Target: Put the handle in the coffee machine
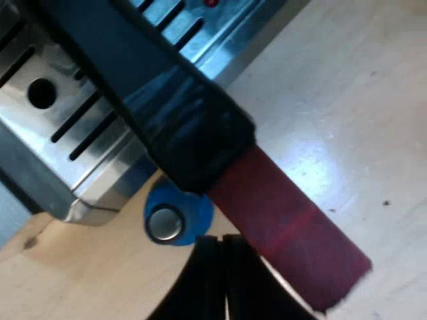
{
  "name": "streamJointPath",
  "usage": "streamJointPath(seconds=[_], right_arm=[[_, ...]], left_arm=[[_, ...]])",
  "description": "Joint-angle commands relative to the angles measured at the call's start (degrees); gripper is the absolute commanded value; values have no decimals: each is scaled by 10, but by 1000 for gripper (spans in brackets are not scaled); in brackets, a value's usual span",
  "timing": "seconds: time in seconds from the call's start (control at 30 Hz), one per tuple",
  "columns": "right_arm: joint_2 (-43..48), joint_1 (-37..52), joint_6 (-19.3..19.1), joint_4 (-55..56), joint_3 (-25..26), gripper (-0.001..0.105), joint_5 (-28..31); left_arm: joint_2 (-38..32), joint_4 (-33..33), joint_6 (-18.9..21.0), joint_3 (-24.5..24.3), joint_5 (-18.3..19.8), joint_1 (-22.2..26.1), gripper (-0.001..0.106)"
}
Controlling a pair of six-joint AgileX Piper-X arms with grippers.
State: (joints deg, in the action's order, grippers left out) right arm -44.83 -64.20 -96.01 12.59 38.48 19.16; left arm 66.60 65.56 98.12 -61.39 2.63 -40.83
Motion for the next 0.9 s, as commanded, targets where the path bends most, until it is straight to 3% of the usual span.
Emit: streamJointPath(seconds=[0.03, 0.3, 0.43, 0.53, 0.77, 0.9], right_arm=[[4, 2, -2, -3, 7, 70, -2], [4, 2, -2, -3, 7, 70, -2], [4, 2, -2, -3, 7, 70, -2], [4, 2, -2, -3, 7, 70, -2], [4, 2, -2, -3, 7, 70, -2], [4, 2, -2, -3, 7, 70, -2]], left_arm=[[1, -76, -5, -27, 181, -32, 0], [1, -48, -7, -30, 180, -32, 0], [1, -18, -33, -30, 155, -32, 0], [1, 15, -73, -30, 107, -29, 0], [-27, 33, -90, 0, 95, 45, 0], [-53, 38, -106, 35, 94, 113, 0]])
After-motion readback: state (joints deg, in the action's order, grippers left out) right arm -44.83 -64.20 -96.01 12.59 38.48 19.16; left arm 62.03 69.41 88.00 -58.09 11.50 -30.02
